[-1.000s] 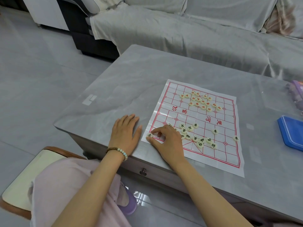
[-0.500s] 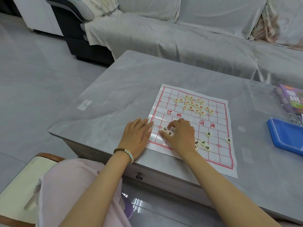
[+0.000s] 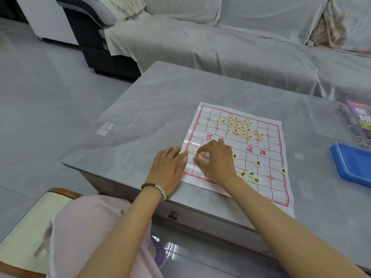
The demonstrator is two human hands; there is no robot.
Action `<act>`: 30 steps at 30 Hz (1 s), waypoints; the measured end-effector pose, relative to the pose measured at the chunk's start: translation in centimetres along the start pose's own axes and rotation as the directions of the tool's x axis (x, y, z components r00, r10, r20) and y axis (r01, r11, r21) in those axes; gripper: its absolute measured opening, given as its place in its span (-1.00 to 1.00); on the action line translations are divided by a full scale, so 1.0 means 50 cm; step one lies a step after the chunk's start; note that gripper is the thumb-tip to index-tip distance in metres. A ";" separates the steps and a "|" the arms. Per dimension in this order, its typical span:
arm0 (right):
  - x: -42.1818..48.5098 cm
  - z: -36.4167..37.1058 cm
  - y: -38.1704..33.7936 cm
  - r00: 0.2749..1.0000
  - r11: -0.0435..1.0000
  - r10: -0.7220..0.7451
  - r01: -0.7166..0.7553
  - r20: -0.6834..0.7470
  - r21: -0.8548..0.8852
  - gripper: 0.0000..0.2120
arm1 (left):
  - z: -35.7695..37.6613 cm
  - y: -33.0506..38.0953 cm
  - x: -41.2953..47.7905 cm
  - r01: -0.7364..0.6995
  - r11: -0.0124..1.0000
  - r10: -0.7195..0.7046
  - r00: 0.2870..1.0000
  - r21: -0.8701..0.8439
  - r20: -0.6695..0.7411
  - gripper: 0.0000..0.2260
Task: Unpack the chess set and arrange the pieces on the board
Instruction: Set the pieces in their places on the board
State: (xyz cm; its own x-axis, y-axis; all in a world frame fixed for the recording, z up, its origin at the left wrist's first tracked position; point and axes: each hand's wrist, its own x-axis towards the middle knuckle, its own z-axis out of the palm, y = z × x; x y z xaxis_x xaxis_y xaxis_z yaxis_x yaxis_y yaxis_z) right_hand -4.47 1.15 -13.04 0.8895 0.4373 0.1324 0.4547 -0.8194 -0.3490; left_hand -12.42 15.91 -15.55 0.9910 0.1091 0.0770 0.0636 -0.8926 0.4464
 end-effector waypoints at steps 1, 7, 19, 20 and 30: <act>0.001 -0.002 0.003 1.000 1.000 -0.011 0.011 0.007 0.019 -0.77 | -0.001 0.001 0.001 0.002 1.000 -0.002 1.000 -0.005 -0.002 -0.33; 0.000 0.004 0.008 0.998 0.998 0.056 -0.054 -0.041 0.034 -0.65 | 0.001 0.000 0.003 0.014 1.000 -0.014 1.000 -0.001 0.007 -0.46; 0.006 0.007 0.008 0.996 0.992 0.088 -0.085 -0.028 0.090 -0.77 | 0.002 0.002 0.004 0.018 0.999 -0.019 0.999 0.037 0.028 -0.45; 0.006 0.008 0.007 0.995 0.991 0.095 -0.092 -0.031 0.095 -0.77 | 0.002 0.002 0.005 0.018 0.999 -0.019 1.000 0.035 0.024 -0.45; 0.008 -0.016 0.029 0.982 0.971 0.154 -0.131 -0.107 0.198 -0.76 | 0.003 0.003 0.005 0.007 0.999 -0.008 1.000 0.043 0.024 -0.44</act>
State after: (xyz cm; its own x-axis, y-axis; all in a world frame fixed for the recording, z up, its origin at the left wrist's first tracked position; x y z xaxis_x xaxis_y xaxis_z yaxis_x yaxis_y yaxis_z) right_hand -3.42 -0.15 -12.78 0.9487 0.2633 0.1752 0.3162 -0.7799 -0.5401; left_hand -12.15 15.74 -15.61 0.9930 0.1059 0.0521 0.0756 -0.9099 0.4079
